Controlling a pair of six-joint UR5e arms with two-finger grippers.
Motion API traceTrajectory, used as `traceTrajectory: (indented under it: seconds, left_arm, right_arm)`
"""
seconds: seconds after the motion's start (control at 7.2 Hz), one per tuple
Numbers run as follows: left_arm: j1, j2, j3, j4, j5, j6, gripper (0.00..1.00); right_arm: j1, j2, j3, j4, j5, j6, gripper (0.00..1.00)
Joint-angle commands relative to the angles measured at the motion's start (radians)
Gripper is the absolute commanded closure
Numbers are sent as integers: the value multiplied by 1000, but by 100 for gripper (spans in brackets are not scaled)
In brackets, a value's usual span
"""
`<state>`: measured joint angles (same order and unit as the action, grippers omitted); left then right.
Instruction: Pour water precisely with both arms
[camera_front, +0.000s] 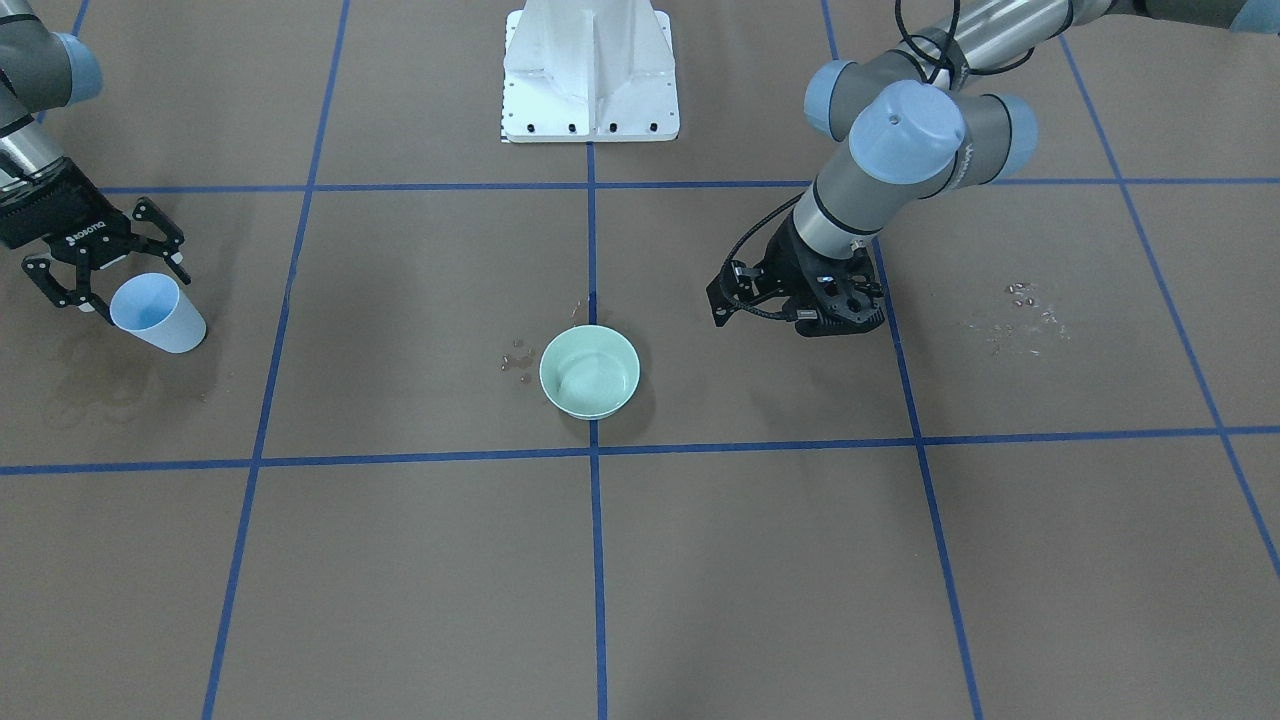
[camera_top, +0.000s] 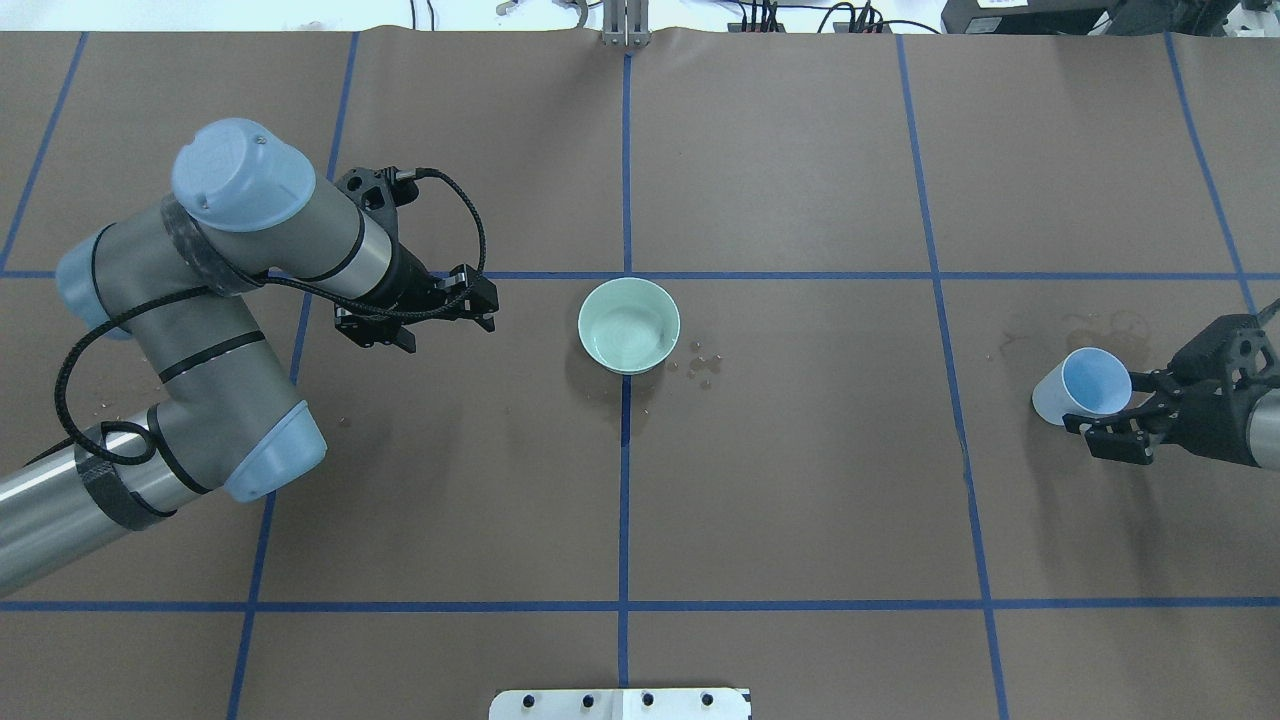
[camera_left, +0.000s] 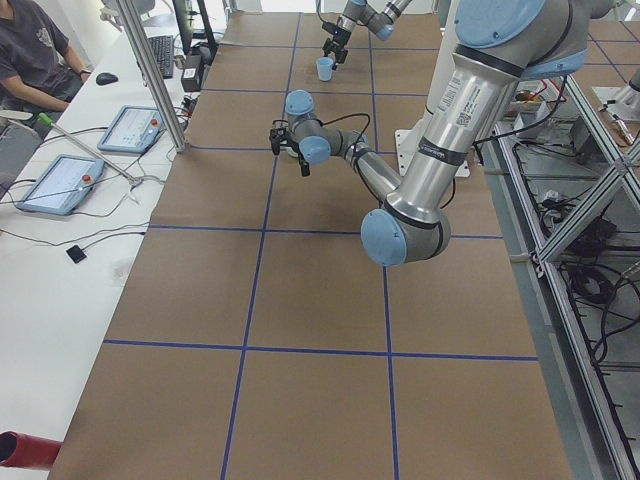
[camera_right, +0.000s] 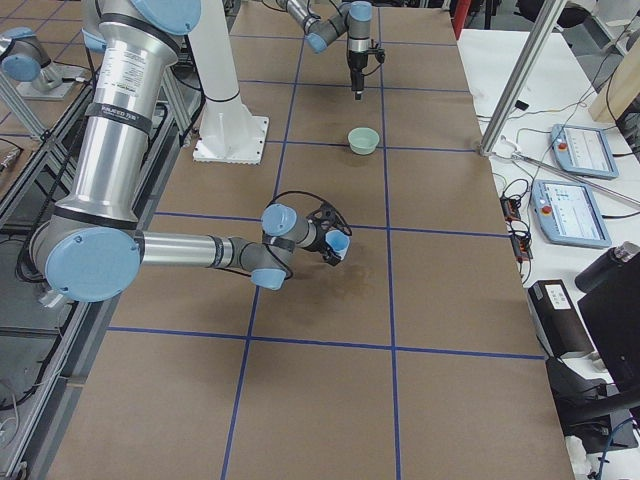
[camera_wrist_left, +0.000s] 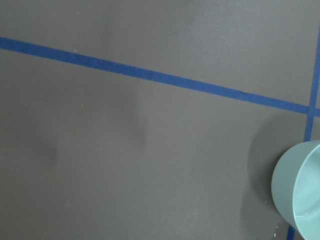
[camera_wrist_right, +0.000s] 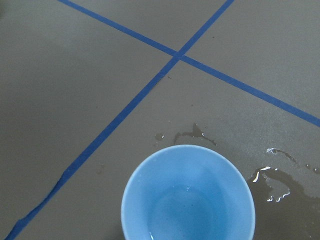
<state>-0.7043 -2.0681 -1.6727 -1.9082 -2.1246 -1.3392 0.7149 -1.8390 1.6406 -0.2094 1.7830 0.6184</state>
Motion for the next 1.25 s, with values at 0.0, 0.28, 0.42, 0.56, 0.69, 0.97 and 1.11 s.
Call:
traceTrajectory:
  seconds: [0.0,0.28,0.42,0.56,0.69,0.97,1.11]
  left_arm:
    - [0,0,1,0,0,0,1]
    - [-1,0,-1,0,0,0,1]
    - [-1,0,-1,0,0,0,1]
    - [-1,0,-1,0,0,0,1]
    - [-1,0,-1,0,0,0,1]
    - [-1,-1,-1,0,0,0,1]
    - [-1,-1,-2,0,0,-2,1]
  right_arm:
    - [0,47,-37,2,-2,21,6]
    - [0,50,-41,2,-2,21,7]
    - [0,50,-41,2,-2,23,9]
    - [0,50,-42,2,-1,21,17]
    - [1,50,-41,4,-1,21,23]
    - [3,46,-45,16,-1,20,53]
    - [4,40,-51,53,2,23,96]
